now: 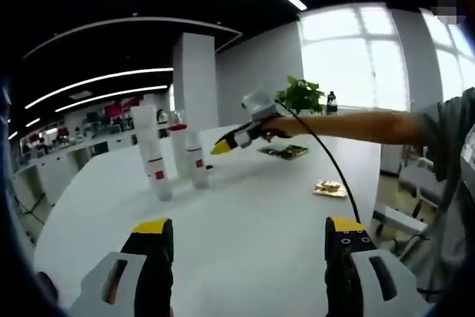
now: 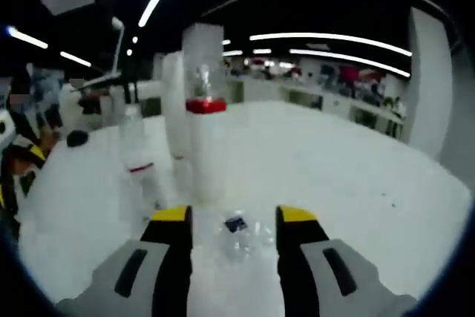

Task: Arrange the skincare products in the storage area until every visible bottle or jar stands upright without overlapping.

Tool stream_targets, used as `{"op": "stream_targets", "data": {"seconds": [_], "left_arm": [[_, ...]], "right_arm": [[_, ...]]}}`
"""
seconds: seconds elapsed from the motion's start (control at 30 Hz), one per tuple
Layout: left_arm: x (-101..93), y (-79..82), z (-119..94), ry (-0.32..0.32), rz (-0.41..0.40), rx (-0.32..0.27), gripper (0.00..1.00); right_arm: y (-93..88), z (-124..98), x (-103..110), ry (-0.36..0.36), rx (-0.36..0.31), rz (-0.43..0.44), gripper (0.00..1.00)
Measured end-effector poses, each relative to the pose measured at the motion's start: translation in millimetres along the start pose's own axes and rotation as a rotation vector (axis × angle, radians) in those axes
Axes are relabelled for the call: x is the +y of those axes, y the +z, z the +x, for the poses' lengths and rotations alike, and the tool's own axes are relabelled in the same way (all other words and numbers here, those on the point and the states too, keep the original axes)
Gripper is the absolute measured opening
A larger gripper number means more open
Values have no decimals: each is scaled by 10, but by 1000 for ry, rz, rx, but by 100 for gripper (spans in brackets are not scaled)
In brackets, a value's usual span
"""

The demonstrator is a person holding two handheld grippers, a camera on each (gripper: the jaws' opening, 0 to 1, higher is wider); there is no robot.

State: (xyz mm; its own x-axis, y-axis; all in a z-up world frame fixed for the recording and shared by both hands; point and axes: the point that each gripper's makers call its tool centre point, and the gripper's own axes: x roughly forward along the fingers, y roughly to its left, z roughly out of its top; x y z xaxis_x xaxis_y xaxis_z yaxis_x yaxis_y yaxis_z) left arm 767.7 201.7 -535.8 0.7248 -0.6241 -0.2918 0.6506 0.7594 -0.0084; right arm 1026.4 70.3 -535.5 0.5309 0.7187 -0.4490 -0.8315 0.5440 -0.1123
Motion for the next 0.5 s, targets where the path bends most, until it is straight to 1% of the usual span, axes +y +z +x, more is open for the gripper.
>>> {"op": "stream_targets", "data": {"seconds": [0.03,0.07,0.1,0.13,0.17,0.2,0.23,0.27,0.3,0.33,0.37,0.4,0.47,0.5], "left_arm": [[-8,-3,5,-2,0,1,86],[-21,-10,18,-5,-1,3,86],[-31,-17,27,-9,-3,6,86],[-50,-24,37,-14,-3,7,86],[-71,-29,42,-21,-3,7,86],[-84,-33,43,-25,-4,7,86],[-97,-36,43,-30,-3,8,86],[-103,-40,40,-33,-2,9,86],[-110,-44,35,-35,-1,10,86],[-109,-43,30,-36,0,9,86],[-102,-39,18,-34,-1,7,86],[-91,-31,5,-33,-5,2,86],[-75,-20,-17,-33,-12,-2,86],[-68,-14,-27,-30,-13,-5,86]], "right_arm": [[-57,-56,115,59,46,-27,45],[-183,-151,303,153,122,-80,48],[-345,-261,386,170,230,-104,55],[-434,-335,438,189,296,-129,60],[-509,-437,548,228,348,-156,64],[-520,-500,624,248,350,-155,68],[-524,-597,741,279,352,-168,69],[-523,-623,766,284,354,-175,69],[-541,-765,885,313,379,-217,67],[-561,-842,946,320,402,-230,65],[-589,-959,1050,350,438,-256,62],[-608,-1039,1141,374,457,-274,59],[-660,-1183,1314,421,501,-299,60],[-716,-1274,1432,450,539,-301,63]]}}
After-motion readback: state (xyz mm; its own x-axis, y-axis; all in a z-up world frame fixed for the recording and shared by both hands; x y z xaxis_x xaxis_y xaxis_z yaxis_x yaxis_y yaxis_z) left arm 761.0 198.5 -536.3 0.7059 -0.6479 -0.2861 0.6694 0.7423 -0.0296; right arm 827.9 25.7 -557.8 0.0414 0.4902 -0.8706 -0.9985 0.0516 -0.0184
